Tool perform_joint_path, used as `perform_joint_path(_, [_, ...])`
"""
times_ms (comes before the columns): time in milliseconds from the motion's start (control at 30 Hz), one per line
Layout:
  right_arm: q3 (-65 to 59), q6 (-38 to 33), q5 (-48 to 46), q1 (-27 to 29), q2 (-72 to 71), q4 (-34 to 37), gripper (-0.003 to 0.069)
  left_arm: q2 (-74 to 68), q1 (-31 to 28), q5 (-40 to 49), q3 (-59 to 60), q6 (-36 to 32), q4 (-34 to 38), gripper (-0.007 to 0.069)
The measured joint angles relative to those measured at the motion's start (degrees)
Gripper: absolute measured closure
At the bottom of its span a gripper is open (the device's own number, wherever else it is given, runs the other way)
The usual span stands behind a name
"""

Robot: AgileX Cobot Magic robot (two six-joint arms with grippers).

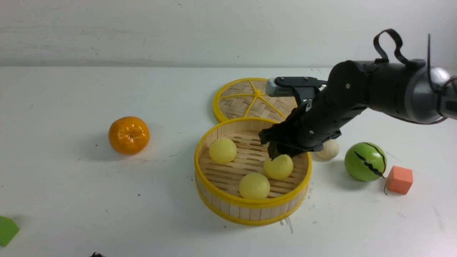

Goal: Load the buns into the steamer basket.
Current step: Use the right arm to put the steamed stuffed bun into the steamer, then use the right arm to grab a steamed stuffed bun

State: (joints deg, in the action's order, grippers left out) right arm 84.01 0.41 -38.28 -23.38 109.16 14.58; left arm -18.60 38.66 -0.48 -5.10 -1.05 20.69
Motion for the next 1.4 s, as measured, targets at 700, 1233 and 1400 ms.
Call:
perform_joint_path(700, [8.9,8.0,-6.2,13.0,5.8,-8.7,0.0411,0.0,0.0,0.0,0.0,0.0,0.0,0.0578])
perform_joint_path(1233, [10.2,5.4,-4.6,13.0,10.9,-6.5,0.0416,0.0,0.0,0.0,0.0,0.0,0.0,0.0558])
perform_joint_path(1400, [10.3,5.4,-3.9,13.0,11.4,-8.1,0.0456,0.0,0.0,0.0,0.0,0.0,0.0,0.0553])
